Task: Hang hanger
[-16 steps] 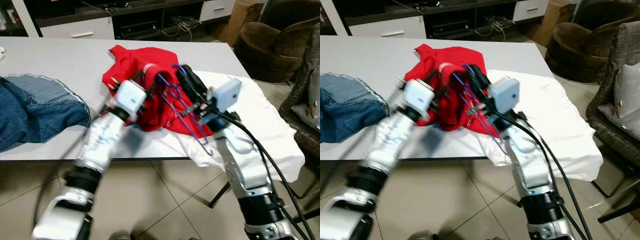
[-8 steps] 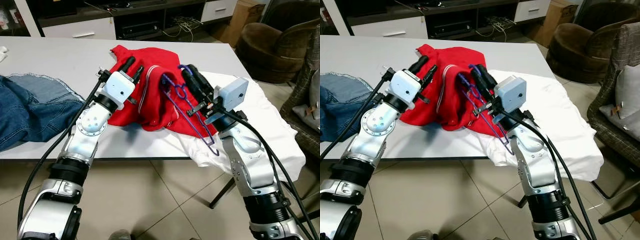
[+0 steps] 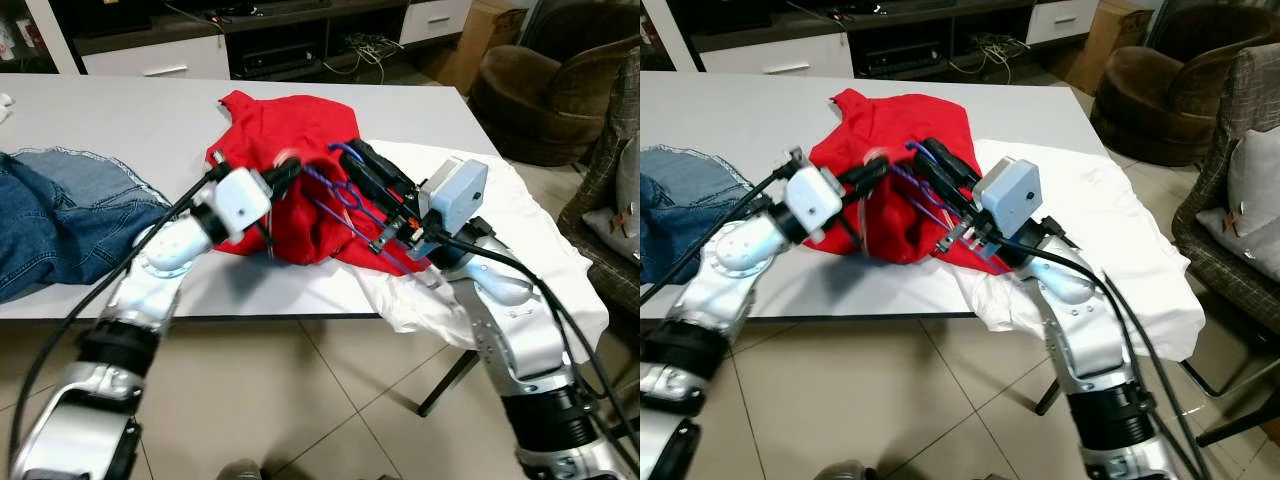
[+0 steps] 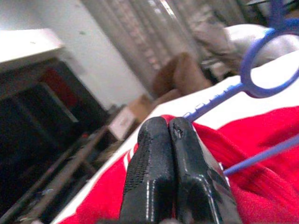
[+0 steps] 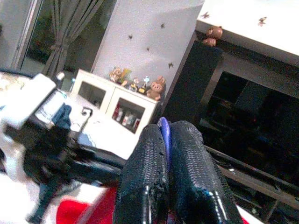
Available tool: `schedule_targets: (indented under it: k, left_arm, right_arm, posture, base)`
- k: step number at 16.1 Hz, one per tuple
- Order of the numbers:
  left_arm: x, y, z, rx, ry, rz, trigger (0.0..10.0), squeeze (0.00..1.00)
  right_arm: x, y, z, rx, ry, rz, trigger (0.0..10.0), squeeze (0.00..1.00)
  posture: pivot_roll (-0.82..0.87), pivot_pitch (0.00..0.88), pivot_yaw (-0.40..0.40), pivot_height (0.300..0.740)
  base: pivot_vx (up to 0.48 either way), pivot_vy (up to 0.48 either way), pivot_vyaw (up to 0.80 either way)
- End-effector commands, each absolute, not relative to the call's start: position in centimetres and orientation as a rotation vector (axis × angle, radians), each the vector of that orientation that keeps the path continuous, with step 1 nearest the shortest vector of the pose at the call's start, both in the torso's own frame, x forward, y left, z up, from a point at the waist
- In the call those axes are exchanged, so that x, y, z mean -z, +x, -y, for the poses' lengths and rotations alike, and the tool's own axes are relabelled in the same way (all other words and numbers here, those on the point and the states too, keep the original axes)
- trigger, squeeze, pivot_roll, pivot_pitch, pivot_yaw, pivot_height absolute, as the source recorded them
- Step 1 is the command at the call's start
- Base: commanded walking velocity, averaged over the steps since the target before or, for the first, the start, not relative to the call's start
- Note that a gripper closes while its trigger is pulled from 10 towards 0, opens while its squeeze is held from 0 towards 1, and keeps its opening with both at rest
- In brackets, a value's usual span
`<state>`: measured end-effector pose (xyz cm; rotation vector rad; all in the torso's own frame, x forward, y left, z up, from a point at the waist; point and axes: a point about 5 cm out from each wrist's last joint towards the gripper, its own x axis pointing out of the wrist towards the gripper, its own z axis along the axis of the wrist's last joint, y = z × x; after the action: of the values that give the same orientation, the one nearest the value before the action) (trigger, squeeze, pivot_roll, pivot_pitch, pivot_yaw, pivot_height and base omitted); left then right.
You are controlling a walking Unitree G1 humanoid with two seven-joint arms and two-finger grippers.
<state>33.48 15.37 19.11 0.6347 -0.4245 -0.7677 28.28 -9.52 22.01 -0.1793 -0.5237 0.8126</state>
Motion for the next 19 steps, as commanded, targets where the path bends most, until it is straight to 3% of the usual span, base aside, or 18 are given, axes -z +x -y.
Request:
schedule_targets:
  k: [1, 2, 3, 9, 12, 13, 14, 19]
  left_arm:
    - [-19.3, 33.2, -15.3, 0.812, 0.638, 0.427, 10.0, 0.00]
    - [-19.4, 33.1, -15.5, 0.818, 0.636, 0.426, 10.0, 0.00]
    - [-20.0, 33.0, -16.5, 0.821, 0.680, 0.438, 10.0, 1.00]
    - [-20.3, 31.7, -18.8, 1.016, 0.770, 0.345, 10.0, 1.00]
    - [-20.5, 31.9, -18.6, 0.996, 0.829, 0.388, 10.0, 1.00]
    - [-20.5, 31.9, -18.5, 1.000, 0.834, 0.392, 10.0, 0.08]
    - [-20.4, 32.0, -18.2, 1.012, 0.843, 0.392, 10.0, 0.00]
    - [-20.7, 32.2, -17.7, 1.108, 0.935, 0.377, 10.0, 0.00]
  right_arm:
    - [-22.9, 28.2, 9.6, -0.814, -0.195, 0.564, 10.0, 0.00]
    - [-22.9, 28.3, 9.7, -0.814, -0.201, 0.563, 10.0, 0.00]
    - [-22.9, 28.3, 9.9, -0.815, -0.212, 0.562, 10.0, 0.00]
    - [-22.5, 27.6, 9.3, -0.891, -0.329, 0.582, 10.0, 0.00]
    - [-22.6, 27.3, 9.1, -0.921, -0.358, 0.595, 10.0, 0.00]
    - [-22.7, 27.1, 9.0, -0.933, -0.368, 0.601, 10.0, 0.00]
    - [-22.7, 26.9, 8.7, -0.952, -0.383, 0.610, 10.0, 0.00]
    - [-22.4, 25.8, 7.8, -1.071, -0.483, 0.638, 10.0, 0.00]
  posture:
    - [0.09, 0.006, -0.026, 0.740]
    - [0.09, 0.006, -0.026, 0.740]
    - [0.09, 0.005, -0.026, 0.740]
    - [0.09, 0.006, -0.027, 0.740]
    - [0.09, 0.011, -0.031, 0.740]
    - [0.09, 0.012, -0.036, 0.740]
    - [0.09, 0.013, -0.038, 0.740]
    - [0.09, 0.010, -0.038, 0.740]
  base:
    - [0.000, 0.000, 0.00]
    - [0.000, 0.000, 0.00]
    - [0.000, 0.000, 0.00]
    - [0.000, 0.000, 0.00]
    - [0.000, 0.000, 0.00]
    - [0.000, 0.000, 0.00]
    - [0.000, 0.000, 0.00]
    - [0.000, 0.000, 0.00]
